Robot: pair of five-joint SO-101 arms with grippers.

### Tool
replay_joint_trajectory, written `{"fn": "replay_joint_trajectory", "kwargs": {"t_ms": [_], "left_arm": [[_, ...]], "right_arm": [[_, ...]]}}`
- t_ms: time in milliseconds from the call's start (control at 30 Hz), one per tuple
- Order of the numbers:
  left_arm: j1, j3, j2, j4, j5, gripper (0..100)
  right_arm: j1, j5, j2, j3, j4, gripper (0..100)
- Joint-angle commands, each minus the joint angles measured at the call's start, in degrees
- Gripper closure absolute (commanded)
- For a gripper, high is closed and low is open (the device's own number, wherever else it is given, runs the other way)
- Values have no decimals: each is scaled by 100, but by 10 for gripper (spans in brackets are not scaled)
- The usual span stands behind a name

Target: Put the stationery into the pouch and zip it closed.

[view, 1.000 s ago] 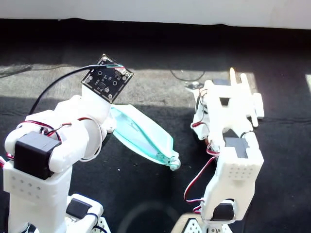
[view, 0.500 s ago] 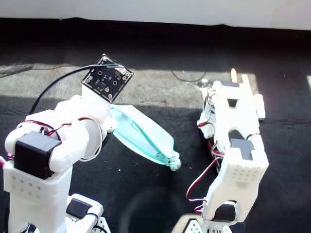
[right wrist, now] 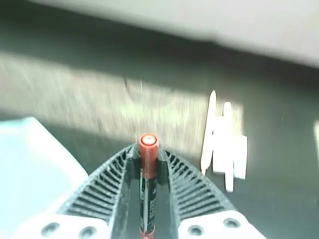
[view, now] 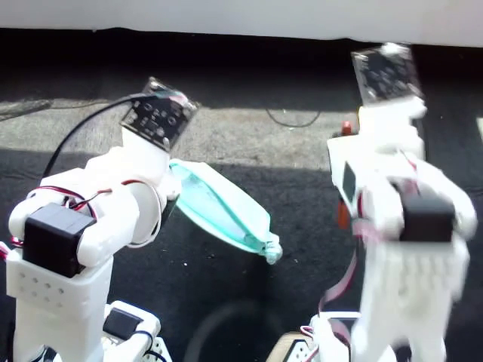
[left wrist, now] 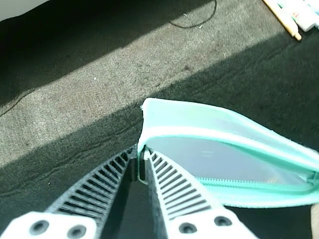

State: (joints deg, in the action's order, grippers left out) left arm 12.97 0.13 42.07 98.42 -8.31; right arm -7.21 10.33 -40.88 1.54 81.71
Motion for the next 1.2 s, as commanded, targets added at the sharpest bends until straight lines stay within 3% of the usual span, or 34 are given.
{"fn": "replay_joint_trajectory", "kwargs": {"t_ms": [0,167,367,667,1167], "left_arm": [[13,-66,31,-457,554,988],[13,-57,-127,-914,993,989],[4,-312,-1420,-985,1178,990],[-84,-1437,-2536,-976,1319,990],[-418,-1411,-2809,-1099,1301,988]], "right_arm": [[-242,-264,-593,620,-382,992],[-365,-264,-629,1341,-629,992],[-409,-264,-629,2018,-884,992],[-2070,-273,-593,2097,-1666,992],[-2818,-273,1138,2114,-2176,992]]}}
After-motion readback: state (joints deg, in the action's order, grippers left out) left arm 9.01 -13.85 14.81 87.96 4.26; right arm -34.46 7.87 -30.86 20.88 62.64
